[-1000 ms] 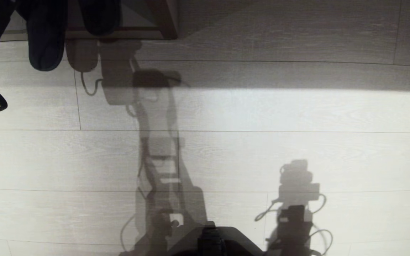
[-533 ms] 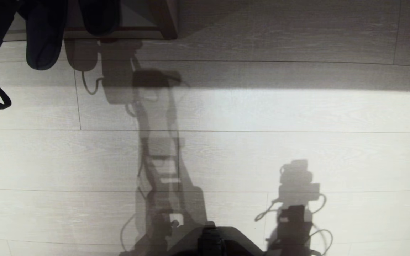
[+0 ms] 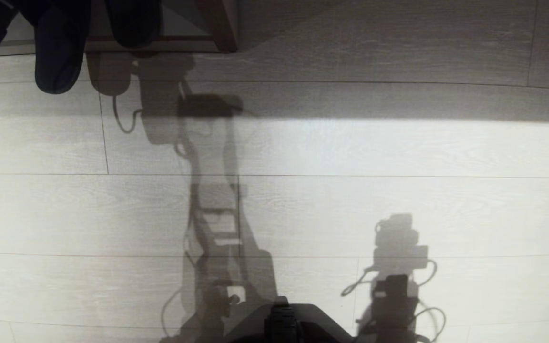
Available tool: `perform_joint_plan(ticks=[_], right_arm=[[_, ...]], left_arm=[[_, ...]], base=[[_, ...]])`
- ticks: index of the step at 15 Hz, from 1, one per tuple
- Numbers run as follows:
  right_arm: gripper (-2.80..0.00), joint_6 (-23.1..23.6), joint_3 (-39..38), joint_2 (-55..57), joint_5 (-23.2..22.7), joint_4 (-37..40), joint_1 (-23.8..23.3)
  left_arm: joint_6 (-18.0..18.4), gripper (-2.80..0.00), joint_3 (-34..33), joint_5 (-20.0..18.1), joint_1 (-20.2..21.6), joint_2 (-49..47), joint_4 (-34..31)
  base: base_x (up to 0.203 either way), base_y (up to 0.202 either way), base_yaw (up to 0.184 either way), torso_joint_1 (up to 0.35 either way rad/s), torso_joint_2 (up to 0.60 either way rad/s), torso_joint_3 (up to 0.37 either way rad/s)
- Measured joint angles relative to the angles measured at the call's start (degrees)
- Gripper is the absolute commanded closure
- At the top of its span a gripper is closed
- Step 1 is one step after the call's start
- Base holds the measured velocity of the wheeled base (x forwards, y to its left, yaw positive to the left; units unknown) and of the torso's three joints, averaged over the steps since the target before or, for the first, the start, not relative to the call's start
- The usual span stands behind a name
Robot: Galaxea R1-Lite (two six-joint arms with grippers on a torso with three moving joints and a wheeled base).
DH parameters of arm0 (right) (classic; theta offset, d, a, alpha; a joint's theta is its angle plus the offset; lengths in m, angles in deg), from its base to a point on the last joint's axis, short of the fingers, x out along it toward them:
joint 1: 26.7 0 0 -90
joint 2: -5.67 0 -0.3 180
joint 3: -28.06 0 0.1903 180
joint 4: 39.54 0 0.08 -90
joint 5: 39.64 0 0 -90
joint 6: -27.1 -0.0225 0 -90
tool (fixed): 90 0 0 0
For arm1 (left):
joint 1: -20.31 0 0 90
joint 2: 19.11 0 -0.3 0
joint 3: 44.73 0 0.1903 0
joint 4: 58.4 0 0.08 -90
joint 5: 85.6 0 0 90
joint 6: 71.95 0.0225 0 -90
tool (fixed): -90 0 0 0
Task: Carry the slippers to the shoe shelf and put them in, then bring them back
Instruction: Pick up the slippers in the shoe cabinet
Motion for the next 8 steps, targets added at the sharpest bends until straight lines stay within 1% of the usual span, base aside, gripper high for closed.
perform_joint_plan(ticks=[1, 3, 6, 8], right_arm=[[0.0, 0.0, 0.0, 0.0, 0.0, 0.0, 0.0], [0.0, 0.0, 0.0, 0.0, 0.0, 0.0, 0.0], [0.0, 0.0, 0.0, 0.0, 0.0, 0.0, 0.0], [0.0, 0.0, 0.0, 0.0, 0.0, 0.0, 0.0]], left_arm=[[0.8, -2.8, -0.6, -0.2, 0.0, 0.6, -0.1], [4.2, -2.8, -3.5, -1.2, 0.2, 2.5, -0.7], [7.7, -2.8, -6.1, -1.5, 0.6, 5.6, -3.6], [10.1, -2.8, -7.7, -1.8, 0.6, 7.0, -4.2]], base=[[0.0, 0.0, 0.0, 0.0, 0.0, 0.0], [0.0, 0.0, 0.0, 0.0, 0.0, 0.0], [0.0, 0.0, 0.0, 0.0, 0.0, 0.0], [0.0, 0.0, 0.0, 0.0, 0.0, 0.0]])
